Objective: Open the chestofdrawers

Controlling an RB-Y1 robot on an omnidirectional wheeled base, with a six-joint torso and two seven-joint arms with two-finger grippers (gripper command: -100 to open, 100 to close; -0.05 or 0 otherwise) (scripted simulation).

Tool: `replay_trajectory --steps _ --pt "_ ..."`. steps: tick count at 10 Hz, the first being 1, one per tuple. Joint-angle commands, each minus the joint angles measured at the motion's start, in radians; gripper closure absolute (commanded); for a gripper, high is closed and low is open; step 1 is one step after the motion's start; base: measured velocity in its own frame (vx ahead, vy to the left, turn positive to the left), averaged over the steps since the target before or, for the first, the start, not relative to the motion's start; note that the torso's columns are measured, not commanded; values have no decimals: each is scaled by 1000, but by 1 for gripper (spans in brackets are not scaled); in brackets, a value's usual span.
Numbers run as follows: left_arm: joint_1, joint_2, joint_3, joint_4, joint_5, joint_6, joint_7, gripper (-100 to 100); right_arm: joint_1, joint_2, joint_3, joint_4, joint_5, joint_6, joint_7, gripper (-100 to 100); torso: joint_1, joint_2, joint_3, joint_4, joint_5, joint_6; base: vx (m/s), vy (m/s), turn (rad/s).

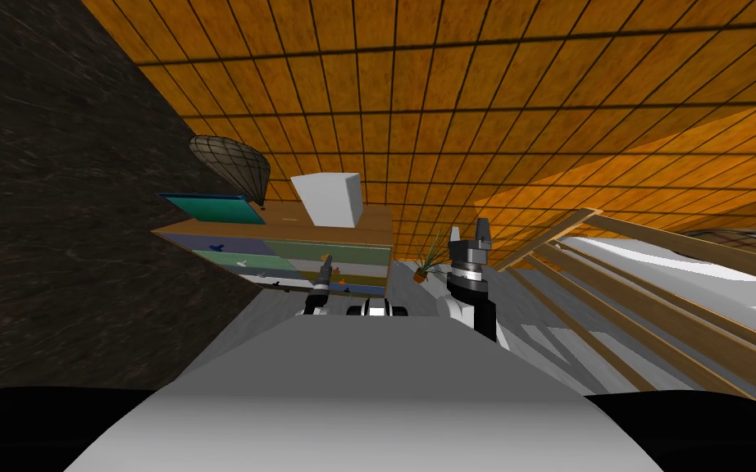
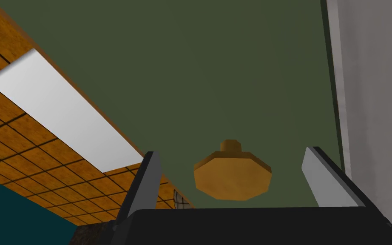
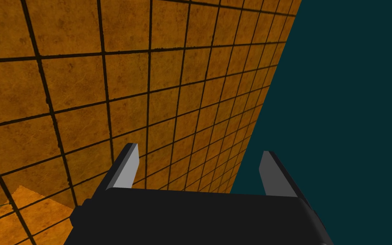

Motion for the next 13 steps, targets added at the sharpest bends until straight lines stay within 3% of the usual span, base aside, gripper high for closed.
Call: replay_trajectory --steps 1,2,7,13 --pt "-3 2 2 -14 1 17 1 -100 0 0 0 0 0 0 0 0 -1 -3 -2 -1 0 0 44 -1 -5" --pt "0 -1 -1 9 0 -7 0 100 0 0 0 0 0 0 0 0 -1 0 -1 -1 0 0 -37 -8 32" --pt "31 11 -12 -58 1 22 10 100 -1 0 0 0 0 0 0 0 0 8 4 4 -2 -2 -139 7 8" --pt "68 16 -26 -76 -1 22 14 100 -1 0 0 0 0 0 0 0 -1 7 3 4 -2 -2 -157 8 12"
